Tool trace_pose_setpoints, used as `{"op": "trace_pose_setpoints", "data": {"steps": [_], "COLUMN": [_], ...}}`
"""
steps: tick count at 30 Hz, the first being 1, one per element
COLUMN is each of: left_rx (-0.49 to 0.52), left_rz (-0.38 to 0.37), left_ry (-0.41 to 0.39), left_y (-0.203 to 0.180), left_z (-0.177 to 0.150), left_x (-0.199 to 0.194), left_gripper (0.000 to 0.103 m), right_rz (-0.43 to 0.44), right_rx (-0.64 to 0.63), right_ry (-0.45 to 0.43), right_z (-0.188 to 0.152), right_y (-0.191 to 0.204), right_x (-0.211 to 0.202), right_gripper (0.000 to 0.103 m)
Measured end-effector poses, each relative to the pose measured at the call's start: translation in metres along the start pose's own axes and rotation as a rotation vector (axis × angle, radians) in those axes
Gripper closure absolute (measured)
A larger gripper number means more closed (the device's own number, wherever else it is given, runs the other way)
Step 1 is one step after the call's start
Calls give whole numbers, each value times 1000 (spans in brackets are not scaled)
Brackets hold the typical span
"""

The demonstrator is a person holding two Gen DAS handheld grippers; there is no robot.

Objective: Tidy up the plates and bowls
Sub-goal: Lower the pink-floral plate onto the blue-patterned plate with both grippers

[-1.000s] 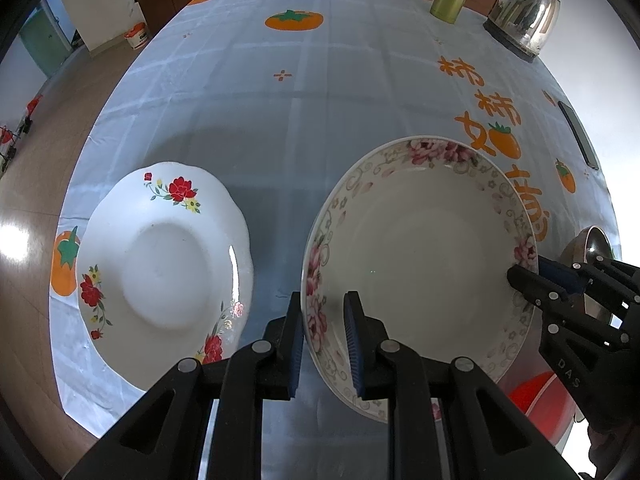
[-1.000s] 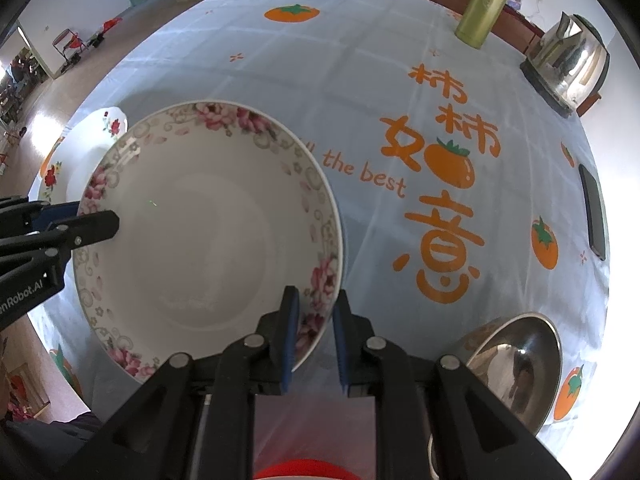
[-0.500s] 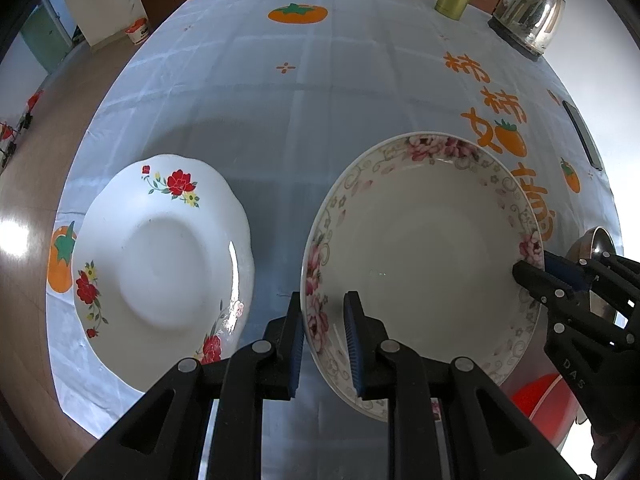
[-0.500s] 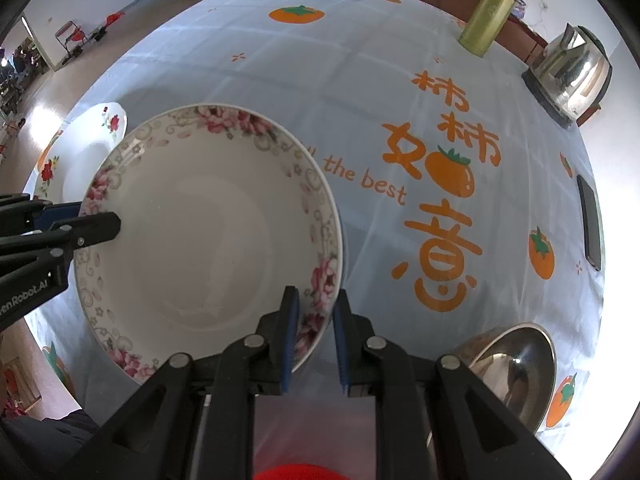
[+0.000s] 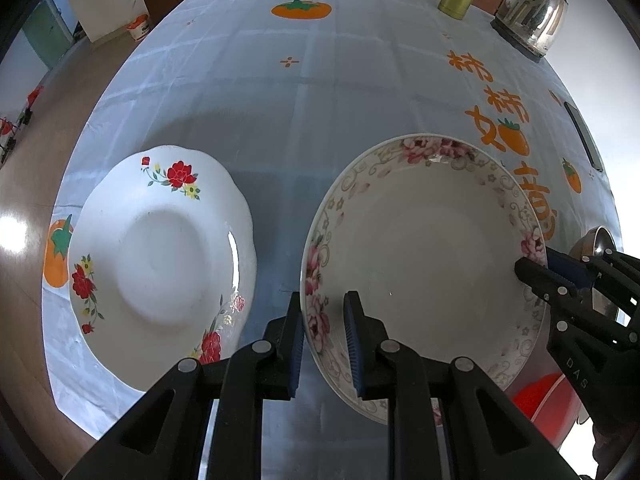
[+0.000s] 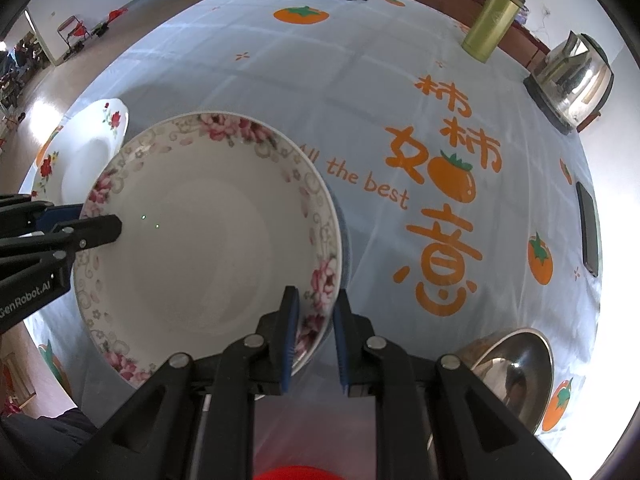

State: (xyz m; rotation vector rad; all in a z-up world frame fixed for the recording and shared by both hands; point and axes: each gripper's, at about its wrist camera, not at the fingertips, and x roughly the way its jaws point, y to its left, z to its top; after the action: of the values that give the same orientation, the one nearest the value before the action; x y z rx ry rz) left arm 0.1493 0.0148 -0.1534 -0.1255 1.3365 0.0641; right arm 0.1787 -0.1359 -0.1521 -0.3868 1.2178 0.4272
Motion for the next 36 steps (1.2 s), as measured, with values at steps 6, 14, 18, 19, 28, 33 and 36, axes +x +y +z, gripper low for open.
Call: {"op": "trace_pose_setpoints", "data": {"steps": [6, 14, 18, 19, 28, 33, 36], "left_rx": [-8, -6, -1, 0, 5, 6, 8], "left_rz": [6, 7, 13, 14, 12, 13, 14], "left_ry": [2, -3, 0, 3, 12, 18, 20], "left_y": [1, 1, 1, 1, 0, 0, 0], "left_z": [0, -1, -1, 0, 0, 1, 2], "left_x": [1, 1, 1, 1, 3, 4, 4], "left_gripper": [82, 82, 82, 82, 82, 81, 81], "right_rz": [4, 10, 9, 9, 23, 27, 31], "right_rx": [-3, 4, 3, 4, 14, 13, 14], "right_ry": [1, -3, -4, -4, -1, 2, 1], "right_z": [0, 1, 0, 1, 2, 3, 4], "right_y": [3, 2, 2, 2, 0, -1, -2], "right_x": [1, 1, 1, 1, 2, 3, 3], "right_gripper": [86, 86, 86, 86, 86, 86, 86]}}
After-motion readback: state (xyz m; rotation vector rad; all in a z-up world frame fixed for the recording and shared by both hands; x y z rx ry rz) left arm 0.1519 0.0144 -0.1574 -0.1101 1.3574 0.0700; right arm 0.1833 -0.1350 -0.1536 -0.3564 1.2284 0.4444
